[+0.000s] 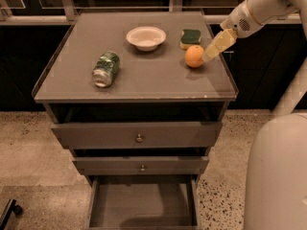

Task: Place orange into bottom drawer

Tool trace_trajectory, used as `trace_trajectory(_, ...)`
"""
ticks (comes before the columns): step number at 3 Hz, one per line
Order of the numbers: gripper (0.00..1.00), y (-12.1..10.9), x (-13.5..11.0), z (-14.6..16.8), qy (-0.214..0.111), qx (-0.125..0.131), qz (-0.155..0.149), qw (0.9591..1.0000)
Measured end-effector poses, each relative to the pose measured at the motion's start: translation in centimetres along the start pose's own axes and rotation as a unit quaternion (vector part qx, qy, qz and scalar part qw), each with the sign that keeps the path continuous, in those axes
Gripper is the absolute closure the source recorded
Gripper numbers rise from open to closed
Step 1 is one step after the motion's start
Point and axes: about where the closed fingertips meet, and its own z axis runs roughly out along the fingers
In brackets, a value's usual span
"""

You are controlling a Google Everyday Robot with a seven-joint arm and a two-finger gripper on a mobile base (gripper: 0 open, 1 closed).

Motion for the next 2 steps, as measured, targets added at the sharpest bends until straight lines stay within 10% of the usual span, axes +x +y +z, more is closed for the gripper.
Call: trace_trajectory(2,0.00,-0.4,-0.2,4.0,-0.010,-0.026,0.017,0.9995)
